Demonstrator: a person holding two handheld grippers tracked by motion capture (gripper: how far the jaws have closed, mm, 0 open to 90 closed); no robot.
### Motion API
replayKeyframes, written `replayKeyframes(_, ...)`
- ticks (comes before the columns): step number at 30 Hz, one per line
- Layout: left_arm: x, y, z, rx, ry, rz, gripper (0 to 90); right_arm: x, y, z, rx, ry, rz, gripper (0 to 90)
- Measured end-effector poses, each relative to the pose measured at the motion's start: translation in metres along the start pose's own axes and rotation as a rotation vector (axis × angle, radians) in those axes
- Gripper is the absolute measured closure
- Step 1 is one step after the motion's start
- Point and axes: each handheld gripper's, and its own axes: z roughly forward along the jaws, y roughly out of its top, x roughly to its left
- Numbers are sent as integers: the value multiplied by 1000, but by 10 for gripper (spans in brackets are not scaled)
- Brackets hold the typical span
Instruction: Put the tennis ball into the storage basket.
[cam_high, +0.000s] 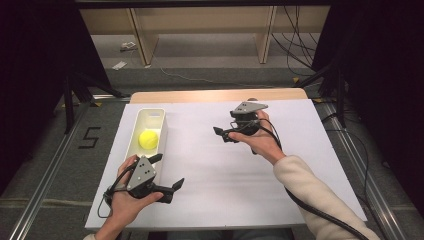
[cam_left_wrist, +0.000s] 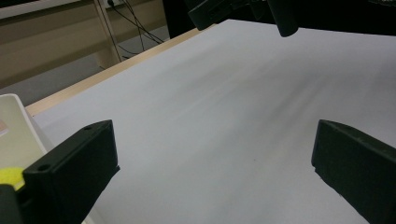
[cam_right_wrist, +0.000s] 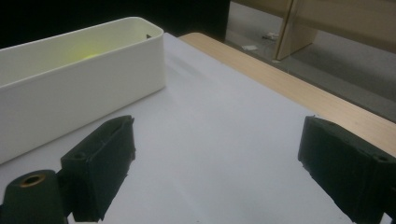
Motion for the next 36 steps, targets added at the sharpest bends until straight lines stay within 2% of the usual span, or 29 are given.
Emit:
replayKeyframes(17, 1, 0, 0, -2, 7, -2, 0, -16, -16, -29, -9, -43, 15, 123)
replayKeyframes(36, 2, 0, -1, -4, 13, -8, 0, -26, -39, -64, -7, -86, 33, 131)
